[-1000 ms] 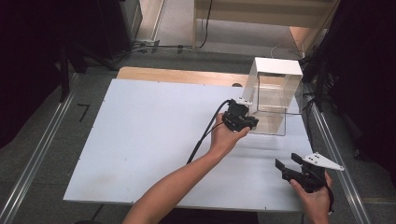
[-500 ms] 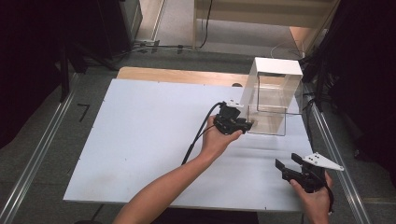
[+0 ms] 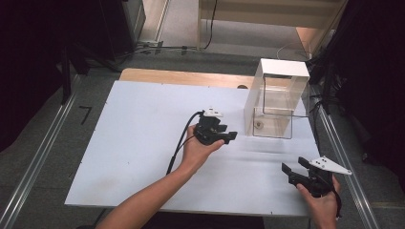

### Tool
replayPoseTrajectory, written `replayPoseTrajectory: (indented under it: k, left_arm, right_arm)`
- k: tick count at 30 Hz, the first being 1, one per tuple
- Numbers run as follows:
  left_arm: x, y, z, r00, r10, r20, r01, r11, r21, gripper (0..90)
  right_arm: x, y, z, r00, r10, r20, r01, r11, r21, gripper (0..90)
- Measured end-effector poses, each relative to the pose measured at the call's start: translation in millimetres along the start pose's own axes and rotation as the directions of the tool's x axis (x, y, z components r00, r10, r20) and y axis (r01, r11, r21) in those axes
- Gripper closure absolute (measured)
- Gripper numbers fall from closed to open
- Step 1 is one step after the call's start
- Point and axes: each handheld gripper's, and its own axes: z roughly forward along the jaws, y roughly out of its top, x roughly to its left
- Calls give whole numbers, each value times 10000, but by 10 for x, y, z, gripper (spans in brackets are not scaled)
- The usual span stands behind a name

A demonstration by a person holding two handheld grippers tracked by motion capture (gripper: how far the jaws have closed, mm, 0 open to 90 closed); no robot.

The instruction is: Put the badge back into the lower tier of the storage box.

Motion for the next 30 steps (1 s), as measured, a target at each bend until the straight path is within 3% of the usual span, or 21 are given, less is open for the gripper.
replayPoseTrajectory:
  k: [6,14,21,30]
  left_arm:
    - [137,-168,-271,9994,-311,-178,308,9993,-203,461]
    - [320,-487,-602,9972,-586,-466,585,9983,-52,405]
    - [526,-808,-950,9871,-1253,-992,1226,9919,-326,390]
    - [631,-1030,-1299,9770,-1545,-1470,1472,9873,-599,380]
  right_arm:
    - [-3,-2,-1,10000,18,41,-18,10000,5,249]
    - [-1,-5,-6,10000,52,66,-52,10000,4,249]
    - [-1,-6,-2,9999,76,89,-77,10000,42,249]
    - [10,-6,1,9999,63,95,-63,10000,44,249]
